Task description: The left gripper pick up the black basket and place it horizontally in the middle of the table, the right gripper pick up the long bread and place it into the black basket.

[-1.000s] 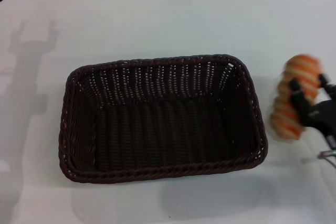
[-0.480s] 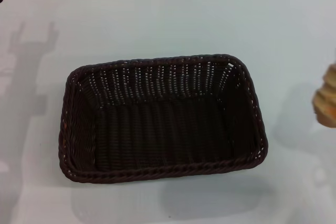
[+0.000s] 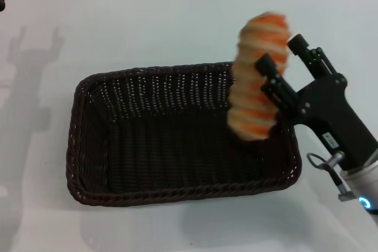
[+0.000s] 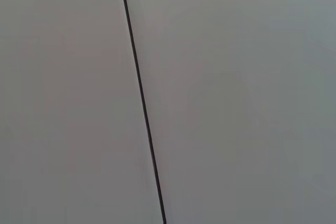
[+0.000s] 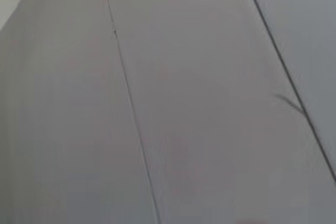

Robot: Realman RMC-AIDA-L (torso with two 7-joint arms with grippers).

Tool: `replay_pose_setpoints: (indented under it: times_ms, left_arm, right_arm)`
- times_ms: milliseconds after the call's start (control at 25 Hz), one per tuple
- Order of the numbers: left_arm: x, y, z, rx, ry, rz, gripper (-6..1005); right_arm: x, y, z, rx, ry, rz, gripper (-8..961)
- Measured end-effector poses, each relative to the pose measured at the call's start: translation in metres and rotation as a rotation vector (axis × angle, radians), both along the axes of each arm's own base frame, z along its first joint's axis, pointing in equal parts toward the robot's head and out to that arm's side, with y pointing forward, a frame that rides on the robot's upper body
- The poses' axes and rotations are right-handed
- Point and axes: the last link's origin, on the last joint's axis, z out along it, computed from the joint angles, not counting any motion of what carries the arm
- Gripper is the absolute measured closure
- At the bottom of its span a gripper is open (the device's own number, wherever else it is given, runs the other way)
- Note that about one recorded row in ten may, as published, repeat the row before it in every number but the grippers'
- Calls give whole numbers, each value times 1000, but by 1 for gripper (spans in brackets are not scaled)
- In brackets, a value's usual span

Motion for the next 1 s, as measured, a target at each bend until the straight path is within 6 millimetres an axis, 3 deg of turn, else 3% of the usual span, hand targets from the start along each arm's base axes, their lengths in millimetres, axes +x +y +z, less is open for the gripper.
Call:
replay_pose_setpoints:
  times_ms: [320, 400, 600, 640, 680, 840, 1000]
  left_arm:
    - [-1, -1, 0, -3, -7, 2, 219]
    - [-3, -1, -1, -5, -6, 6, 219]
    - [-7, -6, 0, 4, -3, 22, 218]
    - [-9, -7, 0, 5, -5, 27, 218]
    - [-10, -8, -1, 4, -7, 32, 218]
    - [-16, -12, -1, 0, -10, 53, 218]
    - [-20, -14, -4, -5, -7, 69, 219]
  right_arm:
    - [-1, 0, 0, -2, 9, 0, 179]
    - [4, -1, 7, 41, 29, -30, 158]
    - [50, -11, 52, 358, 84, -289, 127]
    - [75, -23, 73, 503, 102, -435, 127]
    - [75, -23, 73, 503, 102, -435, 126]
    - [114, -46, 99, 677, 92, -649, 126]
    - [123, -55, 103, 710, 87, -702, 126]
